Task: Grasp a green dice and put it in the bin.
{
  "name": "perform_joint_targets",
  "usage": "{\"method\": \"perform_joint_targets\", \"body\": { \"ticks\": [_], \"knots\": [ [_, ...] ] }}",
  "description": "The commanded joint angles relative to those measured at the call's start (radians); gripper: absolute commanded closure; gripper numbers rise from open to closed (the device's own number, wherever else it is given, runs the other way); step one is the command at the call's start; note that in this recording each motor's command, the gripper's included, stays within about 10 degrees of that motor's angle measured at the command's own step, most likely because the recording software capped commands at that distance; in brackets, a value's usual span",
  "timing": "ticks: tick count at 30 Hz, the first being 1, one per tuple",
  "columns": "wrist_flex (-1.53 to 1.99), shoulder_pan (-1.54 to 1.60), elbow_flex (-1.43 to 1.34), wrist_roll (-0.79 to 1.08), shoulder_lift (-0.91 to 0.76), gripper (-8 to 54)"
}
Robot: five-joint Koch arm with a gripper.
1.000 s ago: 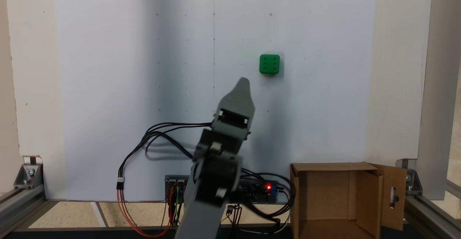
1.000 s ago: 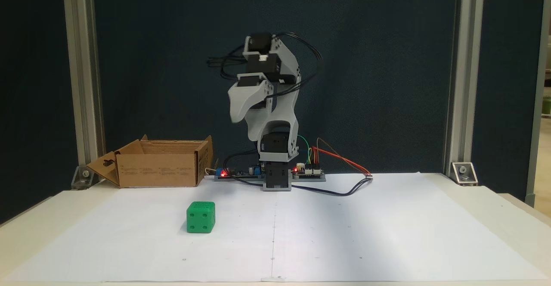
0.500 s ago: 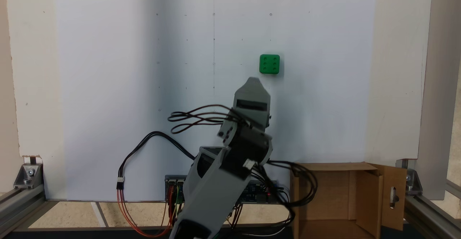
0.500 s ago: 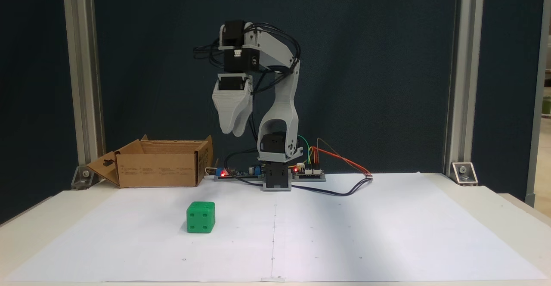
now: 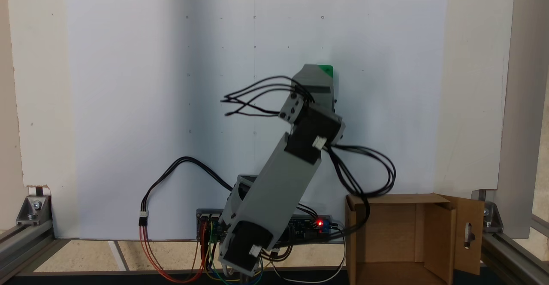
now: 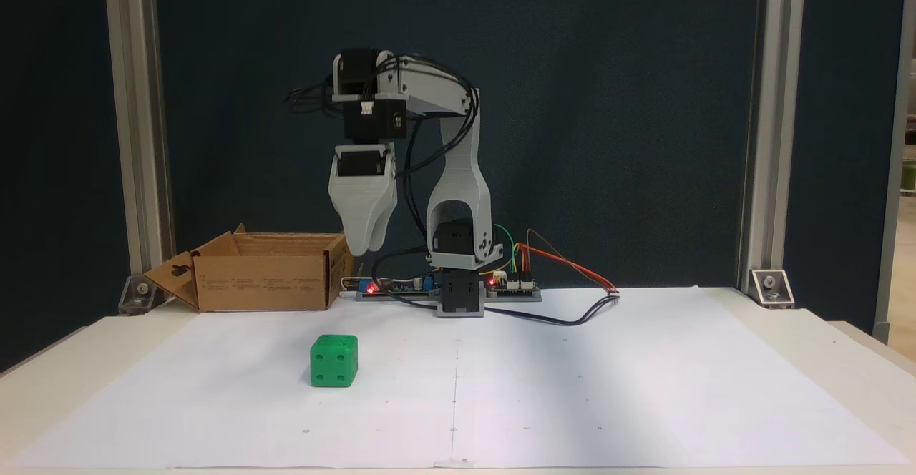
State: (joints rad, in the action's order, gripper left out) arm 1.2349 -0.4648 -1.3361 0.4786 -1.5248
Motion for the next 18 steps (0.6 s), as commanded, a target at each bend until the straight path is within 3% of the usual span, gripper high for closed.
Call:
{"method": "perform_joint_targets", "body": {
  "ticks": [1,18],
  "knots": [
    [-0.023,0.015,0.064,0.067,-0.002,-0.2],
    [-0.107,-0.052,0.066,0.089,0.052,-0.2]
  ]
}}
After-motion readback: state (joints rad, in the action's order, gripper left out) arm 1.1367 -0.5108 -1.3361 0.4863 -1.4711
